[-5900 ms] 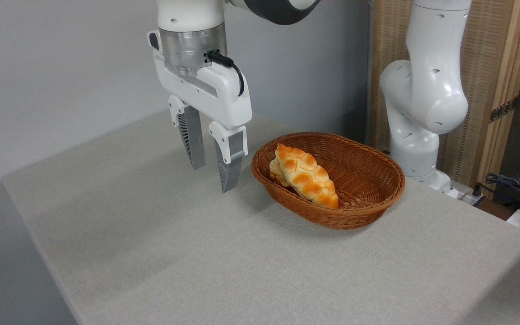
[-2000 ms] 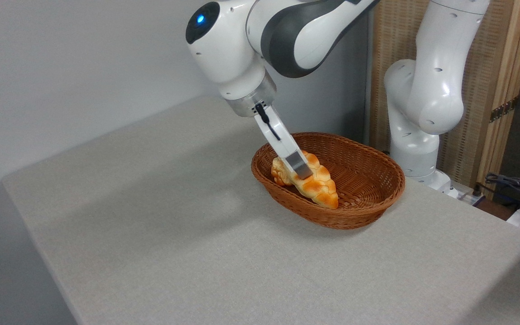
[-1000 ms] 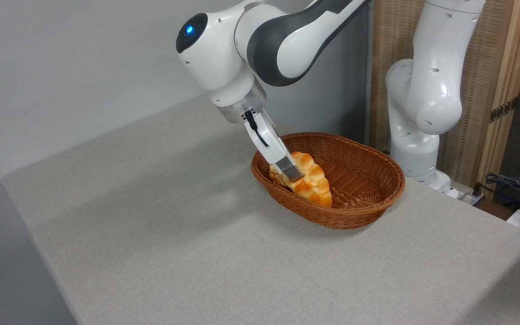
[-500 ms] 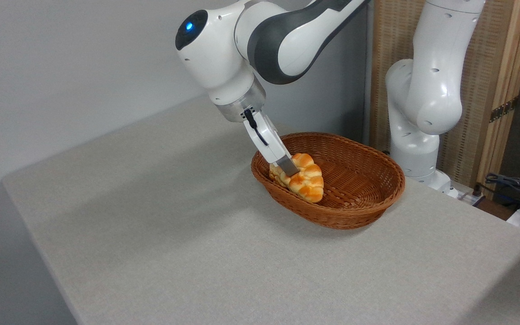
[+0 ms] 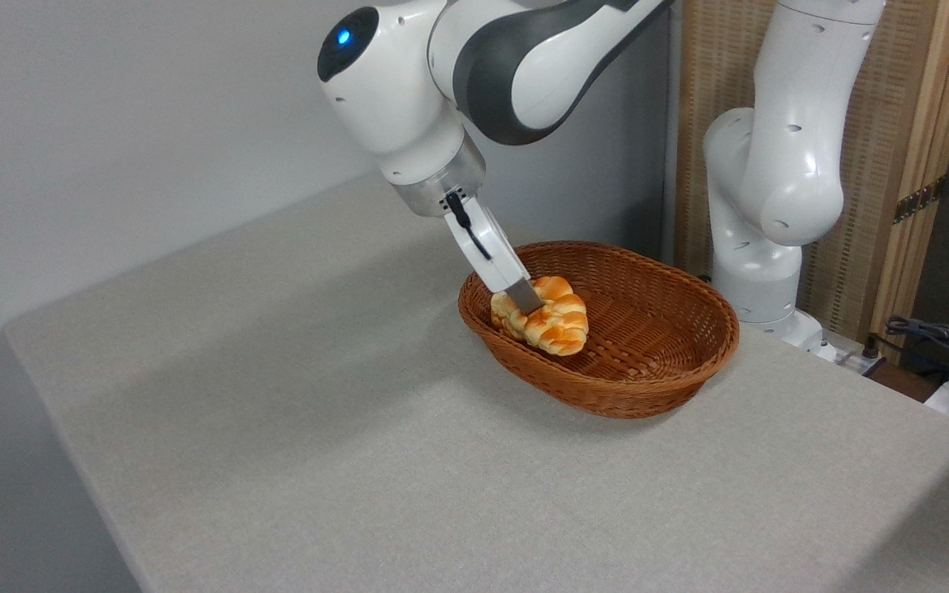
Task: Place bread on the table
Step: 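Close the gripper on the braided loaf inside the basket, then lift the braided loaf over the basket rim and lower it onto the table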
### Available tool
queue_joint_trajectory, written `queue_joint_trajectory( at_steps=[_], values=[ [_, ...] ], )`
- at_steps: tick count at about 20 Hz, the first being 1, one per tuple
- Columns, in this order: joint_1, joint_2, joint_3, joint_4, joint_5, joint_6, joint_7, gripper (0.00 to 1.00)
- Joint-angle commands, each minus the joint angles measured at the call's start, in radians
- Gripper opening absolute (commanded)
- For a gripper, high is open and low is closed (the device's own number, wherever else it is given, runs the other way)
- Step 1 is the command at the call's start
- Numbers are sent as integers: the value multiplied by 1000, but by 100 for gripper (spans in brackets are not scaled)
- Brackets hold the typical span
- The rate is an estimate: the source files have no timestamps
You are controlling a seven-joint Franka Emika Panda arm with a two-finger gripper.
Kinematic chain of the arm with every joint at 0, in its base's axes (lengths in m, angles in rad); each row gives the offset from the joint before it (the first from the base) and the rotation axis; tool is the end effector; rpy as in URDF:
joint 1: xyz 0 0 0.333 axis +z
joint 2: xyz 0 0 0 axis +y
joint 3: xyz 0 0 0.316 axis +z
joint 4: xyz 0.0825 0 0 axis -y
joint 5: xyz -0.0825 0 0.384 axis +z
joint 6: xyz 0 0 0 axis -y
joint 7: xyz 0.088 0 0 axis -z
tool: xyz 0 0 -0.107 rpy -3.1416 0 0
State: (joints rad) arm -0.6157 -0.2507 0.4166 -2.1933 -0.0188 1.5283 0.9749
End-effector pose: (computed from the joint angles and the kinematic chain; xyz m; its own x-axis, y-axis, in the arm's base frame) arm 0.4220 -0.0799 0.4543 0.3266 -0.9351 -0.1379 -0.8391 -0.3540 0.4130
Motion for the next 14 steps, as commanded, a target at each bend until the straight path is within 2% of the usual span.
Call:
queue_joint_trajectory(
  at_steps=[1,9,14],
  values=[
    [-6,1,28,64,-16,-66,18,1],
    [-4,1,28,162,-16,-74,18,3],
    [-4,33,41,184,-21,70,13,8]
  ],
)
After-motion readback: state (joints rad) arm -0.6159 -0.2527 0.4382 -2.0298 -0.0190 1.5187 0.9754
